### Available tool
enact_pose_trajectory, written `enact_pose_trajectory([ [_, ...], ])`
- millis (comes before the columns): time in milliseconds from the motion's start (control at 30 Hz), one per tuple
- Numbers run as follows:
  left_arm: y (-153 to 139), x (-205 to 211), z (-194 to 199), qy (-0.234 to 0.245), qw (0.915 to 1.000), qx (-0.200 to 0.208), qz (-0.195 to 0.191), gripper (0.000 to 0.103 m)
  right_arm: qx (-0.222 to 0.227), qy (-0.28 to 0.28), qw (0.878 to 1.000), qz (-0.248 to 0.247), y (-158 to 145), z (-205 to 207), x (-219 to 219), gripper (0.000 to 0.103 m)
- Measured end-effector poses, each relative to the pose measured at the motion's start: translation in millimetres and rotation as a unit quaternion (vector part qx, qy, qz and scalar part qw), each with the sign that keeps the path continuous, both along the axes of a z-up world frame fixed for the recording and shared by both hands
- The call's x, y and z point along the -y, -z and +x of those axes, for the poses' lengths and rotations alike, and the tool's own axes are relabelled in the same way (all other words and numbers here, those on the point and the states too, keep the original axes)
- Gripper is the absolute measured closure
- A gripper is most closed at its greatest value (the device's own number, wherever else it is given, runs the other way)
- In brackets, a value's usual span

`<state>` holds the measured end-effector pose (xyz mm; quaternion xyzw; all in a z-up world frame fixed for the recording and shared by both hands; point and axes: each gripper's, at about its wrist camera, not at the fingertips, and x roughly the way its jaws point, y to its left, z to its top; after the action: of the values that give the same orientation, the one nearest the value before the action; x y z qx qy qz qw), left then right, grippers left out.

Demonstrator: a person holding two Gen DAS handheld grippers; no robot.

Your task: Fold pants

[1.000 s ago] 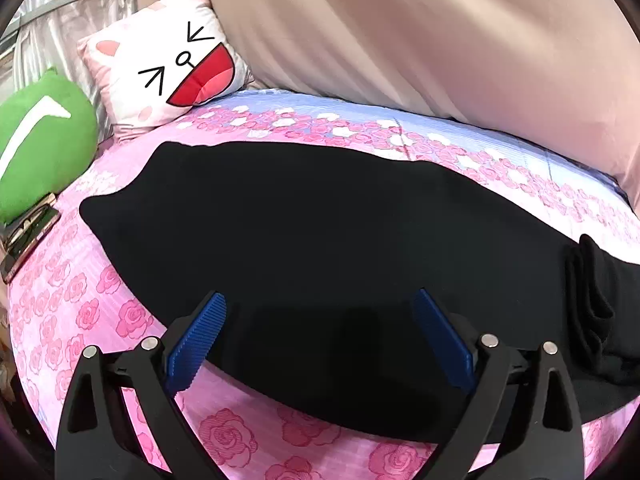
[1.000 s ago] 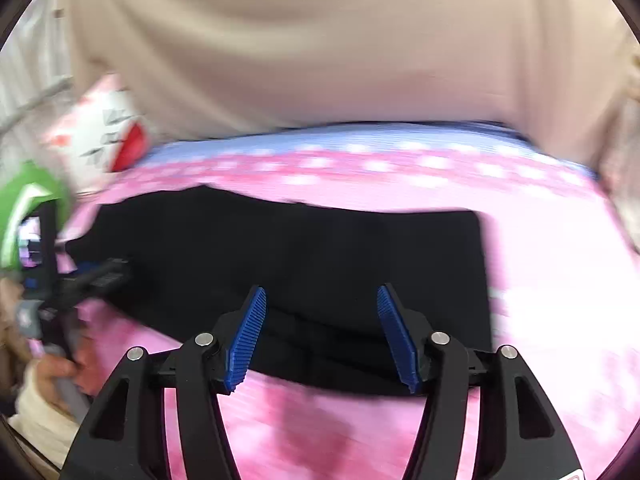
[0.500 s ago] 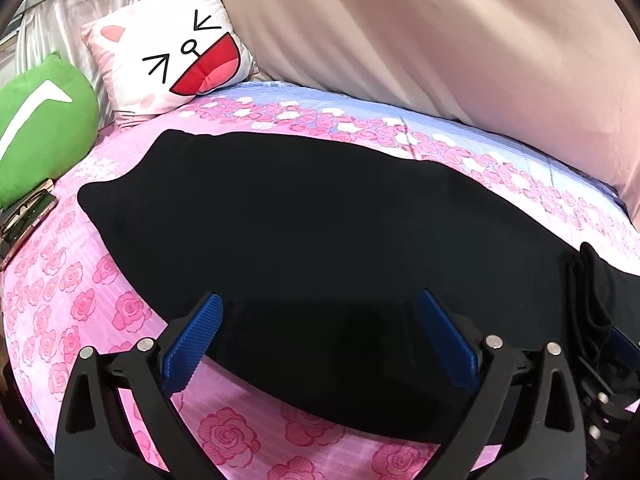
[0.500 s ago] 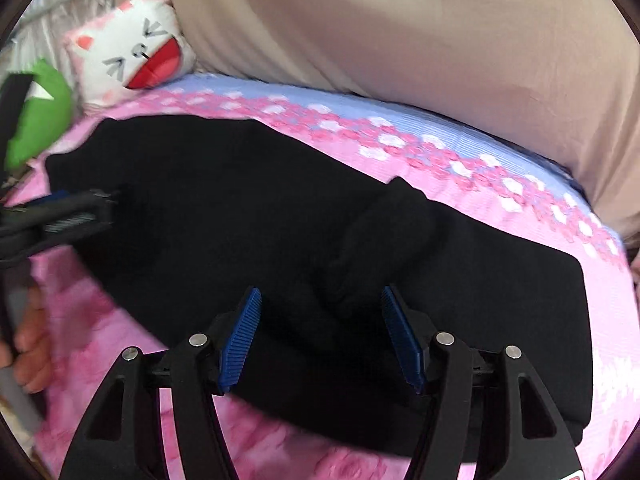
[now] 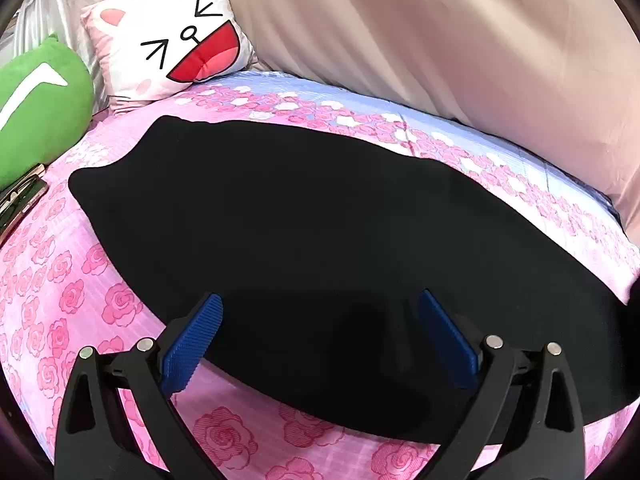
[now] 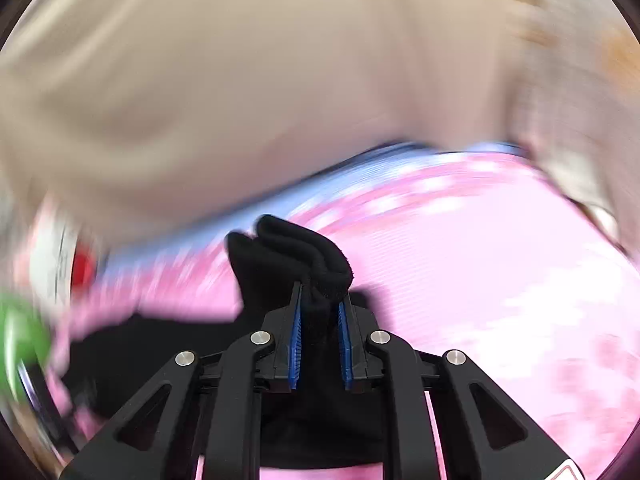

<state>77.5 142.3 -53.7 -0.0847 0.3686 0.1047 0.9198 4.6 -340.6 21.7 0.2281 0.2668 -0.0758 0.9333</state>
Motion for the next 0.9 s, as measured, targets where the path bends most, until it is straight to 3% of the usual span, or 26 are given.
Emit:
enact_pose_trajectory([
  [133, -0.6, 7.1, 0.3, 0.006, 0.9998, 0.001, 0.018, 0.007, -0.004, 0.148, 0.988, 0.048, 13.5, -60.0, 125.6, 0.09],
  [200, -0.6, 9.2, 0.7, 0.005, 0.9997, -0.001, 0.025, 0.007, -0.026, 0.15, 0.984, 0.095, 40.5, -71.9, 157.6, 0.09],
  [267, 0.1, 10.7, 1.7, 0.004, 0.9995, -0.005, 0.032, 0.007, -0.062, 0.149, 0.979, 0.122, 77.0, -72.0, 170.9, 0.09],
  [367, 0.9, 13.3, 3.0, 0.0, 0.999, -0.01, 0.043, 0.006, -0.089, 0.147, 0.978, 0.115, 104.8, -67.1, 163.5, 0.089],
  [500, 0.6, 17.4, 4.0, 0.001, 0.9983, -0.013, 0.058, 0.006, -0.059, 0.144, 0.98, 0.123, 92.3, -69.1, 156.9, 0.089],
  [600, -0.5, 17.5, 3.8, 0.0, 0.9981, -0.011, 0.061, 0.006, -0.012, 0.078, 0.991, 0.106, 44.7, -53.2, 116.1, 0.088],
  [700, -1.7, 15.5, 1.1, -0.006, 0.9984, -0.004, 0.057, 0.006, 0.021, -0.042, 0.997, 0.066, -2.6, -17.5, 26.2, 0.088],
  [800, -3.2, 8.0, -2.5, -0.019, 0.9989, 0.004, 0.043, 0.006, 0.019, -0.186, 0.981, 0.048, -13.5, 27.6, -85.3, 0.087],
  [900, -4.5, -1.2, -6.6, -0.038, 0.9989, 0.013, 0.025, 0.006, -0.029, -0.299, 0.953, 0.037, 17.9, 67.3, -193.8, 0.087],
])
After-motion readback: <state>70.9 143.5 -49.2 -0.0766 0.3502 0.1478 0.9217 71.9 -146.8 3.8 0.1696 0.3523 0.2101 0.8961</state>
